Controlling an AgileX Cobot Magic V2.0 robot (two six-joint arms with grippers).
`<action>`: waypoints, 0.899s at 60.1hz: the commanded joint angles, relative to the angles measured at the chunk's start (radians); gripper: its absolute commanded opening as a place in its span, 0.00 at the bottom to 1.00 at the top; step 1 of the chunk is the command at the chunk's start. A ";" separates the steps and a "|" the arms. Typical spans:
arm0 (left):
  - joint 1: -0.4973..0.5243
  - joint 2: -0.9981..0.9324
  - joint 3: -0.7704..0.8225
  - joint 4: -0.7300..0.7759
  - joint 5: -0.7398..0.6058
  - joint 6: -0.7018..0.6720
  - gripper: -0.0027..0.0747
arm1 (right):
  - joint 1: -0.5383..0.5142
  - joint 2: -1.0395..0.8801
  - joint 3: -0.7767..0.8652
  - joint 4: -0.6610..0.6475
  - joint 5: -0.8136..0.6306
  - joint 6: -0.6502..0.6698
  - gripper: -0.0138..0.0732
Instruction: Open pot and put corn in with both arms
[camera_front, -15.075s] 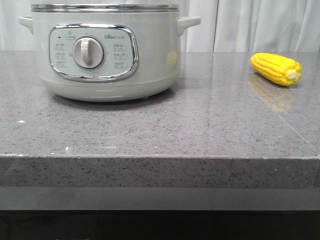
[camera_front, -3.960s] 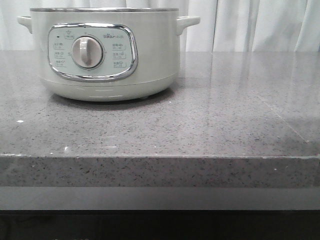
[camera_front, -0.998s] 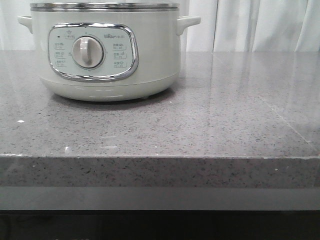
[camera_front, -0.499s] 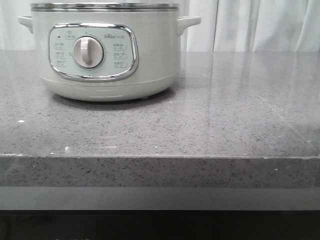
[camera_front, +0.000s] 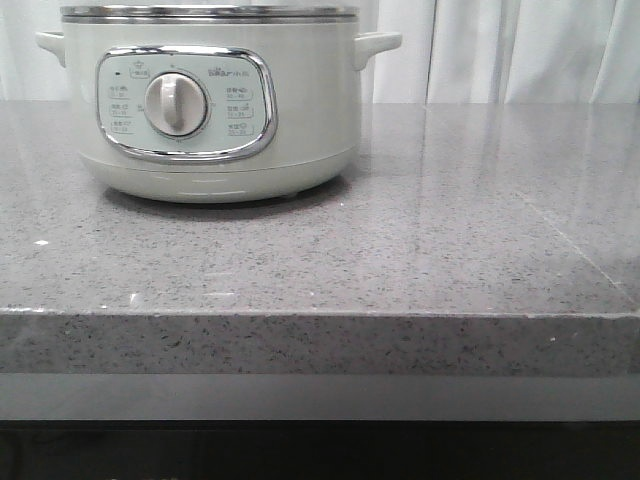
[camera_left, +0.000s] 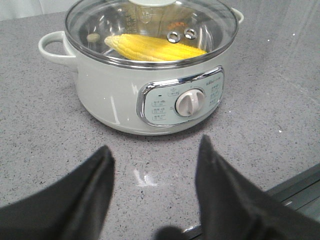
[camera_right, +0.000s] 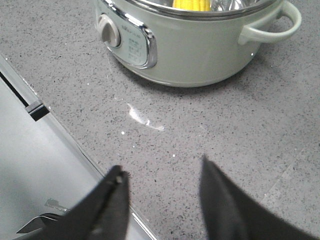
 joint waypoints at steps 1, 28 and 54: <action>-0.006 0.000 -0.025 0.000 -0.086 -0.002 0.26 | -0.006 -0.013 -0.028 0.008 -0.050 -0.001 0.32; -0.006 0.000 -0.023 -0.002 -0.102 -0.002 0.01 | -0.006 -0.013 -0.028 0.008 -0.050 -0.001 0.08; 0.013 -0.053 0.028 0.002 -0.161 -0.002 0.01 | -0.006 -0.013 -0.028 0.008 -0.050 -0.001 0.08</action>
